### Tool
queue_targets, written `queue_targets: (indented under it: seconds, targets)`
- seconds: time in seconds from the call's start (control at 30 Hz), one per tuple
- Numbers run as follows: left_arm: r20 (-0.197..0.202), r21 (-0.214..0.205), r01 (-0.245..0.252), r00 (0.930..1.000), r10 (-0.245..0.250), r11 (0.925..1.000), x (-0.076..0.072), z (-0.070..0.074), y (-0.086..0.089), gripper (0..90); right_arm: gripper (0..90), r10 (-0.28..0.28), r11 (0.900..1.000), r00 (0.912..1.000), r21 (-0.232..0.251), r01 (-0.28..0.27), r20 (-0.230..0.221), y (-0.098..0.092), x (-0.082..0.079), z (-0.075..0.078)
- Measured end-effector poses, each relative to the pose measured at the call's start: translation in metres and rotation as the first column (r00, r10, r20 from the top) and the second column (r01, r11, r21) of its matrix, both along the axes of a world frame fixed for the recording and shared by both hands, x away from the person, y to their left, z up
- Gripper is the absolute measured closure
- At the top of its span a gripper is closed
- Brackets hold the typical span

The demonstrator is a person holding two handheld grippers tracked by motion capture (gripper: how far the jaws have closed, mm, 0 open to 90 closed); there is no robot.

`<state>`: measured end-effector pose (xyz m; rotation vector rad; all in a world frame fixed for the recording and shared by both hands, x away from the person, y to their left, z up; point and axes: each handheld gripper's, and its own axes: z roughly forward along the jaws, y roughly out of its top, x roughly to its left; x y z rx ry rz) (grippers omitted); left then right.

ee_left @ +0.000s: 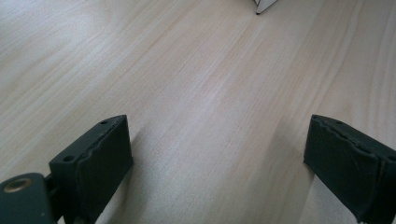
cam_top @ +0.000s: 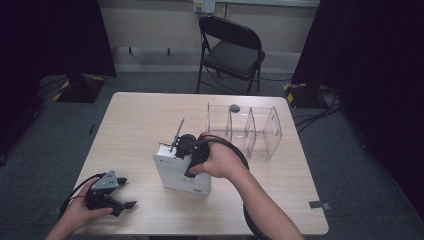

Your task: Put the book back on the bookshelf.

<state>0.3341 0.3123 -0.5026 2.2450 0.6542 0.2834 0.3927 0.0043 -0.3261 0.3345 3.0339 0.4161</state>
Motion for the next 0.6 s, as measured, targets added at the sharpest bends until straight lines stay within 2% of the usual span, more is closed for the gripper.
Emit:
queue_targets:
  seconds: [0.17,0.2,0.4,0.6]
  targets:
    - [-0.006,-0.005,0.000,1.0000,0.000,1.0000,-0.0001,-0.0002,-0.0003,7.0,50.9,-0.029,0.9996,0.9992,0.002,0.029,0.026,-0.0007,-0.0043,0.0026]
    - [0.000,0.001,0.002,1.0000,-0.002,1.0000,0.0004,0.0001,0.0000,6.9,51.1,-0.041,0.9991,0.9988,-0.010,0.041,0.026,-0.0001,-0.0056,0.0041]
    - [-0.001,0.002,0.004,1.0000,-0.004,1.0000,0.0005,0.0000,-0.0003,6.2,51.4,-0.084,0.9964,0.9965,-0.015,0.083,-0.006,-0.0086,-0.0038,0.0055]
    - [-0.013,0.001,0.010,0.9999,-0.010,1.0000,0.0002,-0.0005,-0.0016,4.0,50.6,-0.087,0.9955,0.9962,-0.037,0.087,0.003,-0.0072,-0.0073,0.0057]
